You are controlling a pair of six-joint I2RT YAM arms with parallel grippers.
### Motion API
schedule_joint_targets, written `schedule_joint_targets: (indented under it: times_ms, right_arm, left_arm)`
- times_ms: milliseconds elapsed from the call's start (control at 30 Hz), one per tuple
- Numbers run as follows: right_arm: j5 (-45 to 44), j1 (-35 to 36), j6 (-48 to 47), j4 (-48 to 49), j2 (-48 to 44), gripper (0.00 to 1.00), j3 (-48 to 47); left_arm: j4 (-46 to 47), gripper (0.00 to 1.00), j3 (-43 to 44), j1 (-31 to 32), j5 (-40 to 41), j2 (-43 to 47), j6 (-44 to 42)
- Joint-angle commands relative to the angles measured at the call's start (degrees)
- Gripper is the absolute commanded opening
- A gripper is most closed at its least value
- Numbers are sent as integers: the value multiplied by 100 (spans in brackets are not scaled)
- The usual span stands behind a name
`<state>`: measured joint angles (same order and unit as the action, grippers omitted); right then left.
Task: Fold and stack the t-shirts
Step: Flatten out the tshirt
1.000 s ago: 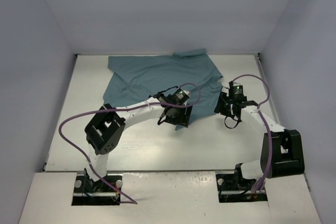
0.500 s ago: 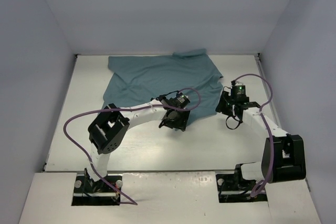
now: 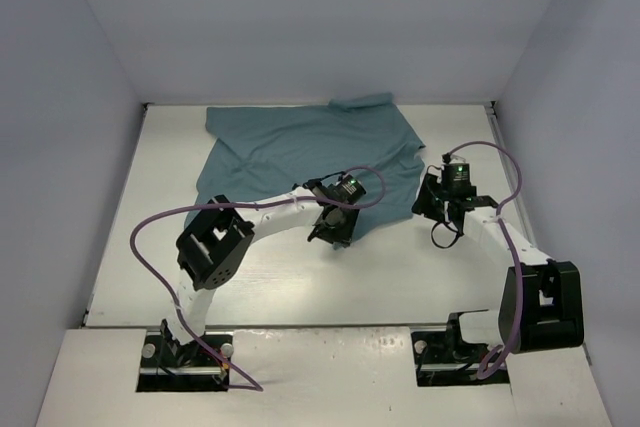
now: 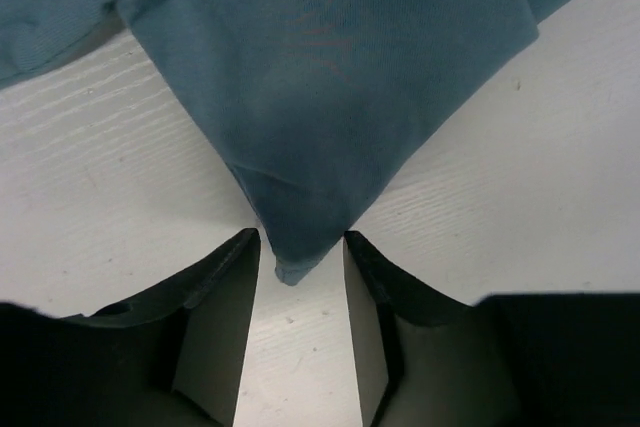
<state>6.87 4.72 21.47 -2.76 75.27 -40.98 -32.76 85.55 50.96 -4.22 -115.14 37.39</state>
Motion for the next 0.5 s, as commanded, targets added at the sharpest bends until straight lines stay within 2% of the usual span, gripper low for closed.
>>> schedule_joint_targets:
  times_ms: [0,33,100,233,333,467]
  right_arm:
    - [-85,-89,45,189,-274,42,15]
    - [-96,-102,50,189,-306,42,26]
    - [-140,-134,45,184,-375,42,51]
    - [-188,-202,32,180,-506,42,50]
    - [-200,-217,28,171,-527,41,13]
    - [-115,-211,13,171,-447,42,-108]
  left_arm:
    - [-24,19,294,72,-274,126,-26]
    - [-33,7,325,72,-367,157,-17]
    - [-80,0,438,72,-530,240,30]
    - [-231,0,962,50,-1151,632,188]
    - [-178,0,1302,-303,-1527,933,362]
    - [426,0,768,-1509,-1669,851,1023]
